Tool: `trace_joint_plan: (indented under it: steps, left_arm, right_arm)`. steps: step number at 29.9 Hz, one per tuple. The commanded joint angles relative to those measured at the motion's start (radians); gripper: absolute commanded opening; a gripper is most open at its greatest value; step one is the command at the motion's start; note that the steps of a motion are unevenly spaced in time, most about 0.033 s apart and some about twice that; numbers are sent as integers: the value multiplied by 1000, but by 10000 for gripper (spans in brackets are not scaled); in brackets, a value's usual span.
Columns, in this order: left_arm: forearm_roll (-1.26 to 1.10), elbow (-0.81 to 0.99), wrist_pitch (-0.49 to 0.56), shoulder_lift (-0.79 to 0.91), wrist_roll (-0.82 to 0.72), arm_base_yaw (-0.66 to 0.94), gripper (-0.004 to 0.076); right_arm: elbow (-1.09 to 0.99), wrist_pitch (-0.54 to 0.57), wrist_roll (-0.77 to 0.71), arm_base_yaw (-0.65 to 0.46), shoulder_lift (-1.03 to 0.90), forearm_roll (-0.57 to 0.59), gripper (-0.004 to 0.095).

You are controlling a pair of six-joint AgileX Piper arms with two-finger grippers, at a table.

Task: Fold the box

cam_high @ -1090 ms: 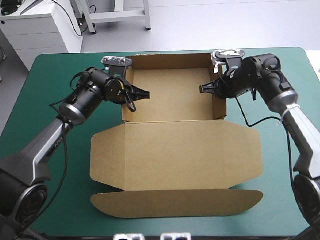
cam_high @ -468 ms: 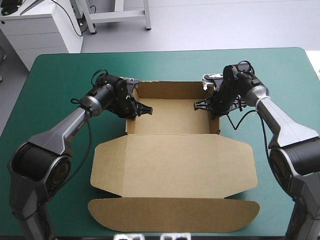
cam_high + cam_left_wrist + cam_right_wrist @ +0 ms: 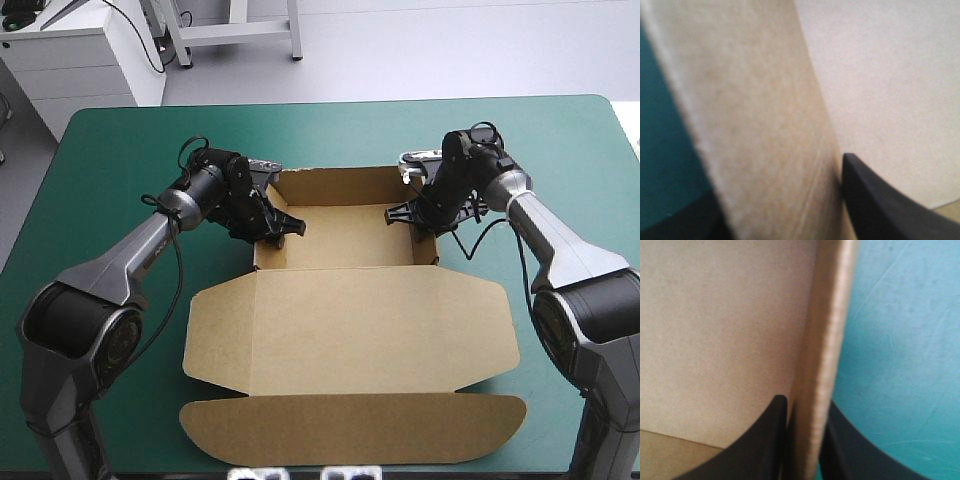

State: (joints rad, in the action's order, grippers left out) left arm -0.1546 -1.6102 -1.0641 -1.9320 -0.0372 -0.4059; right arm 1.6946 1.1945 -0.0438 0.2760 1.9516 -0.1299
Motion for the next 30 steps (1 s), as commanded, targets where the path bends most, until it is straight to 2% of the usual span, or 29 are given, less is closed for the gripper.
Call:
trace_joint_plan:
  steps: [1,2,4,6,14,25,28,30]
  left_arm:
    - [-49,-21,-7,49,18,7,592]
    - [-49,-21,-10,49,18,7,619]
    - [-51,-21,-14,49,18,8,626]
    - [-58,-21,-22,49,18,8,624]
    - [-58,-21,-26,69,18,8,621]
    - [-32,-78,-31,244,37,13,613]
    - [-27,-90,-77,315,75,13,517]
    - [-17,-92,-131,374,119,13,378]
  right_arm:
    - [15,56,51,-3,-46,-11,530]
    - [20,56,53,-3,-46,-19,633]
    - [25,56,44,-3,-46,-21,779]
    - [29,56,44,-3,-46,-23,857]
    - [31,54,44,-3,-51,-32,860]
    - [33,-12,64,-5,-192,-20,858]
    - [33,-22,67,-5,-219,-15,850]
    - [33,-22,67,-5,-232,-15,850]
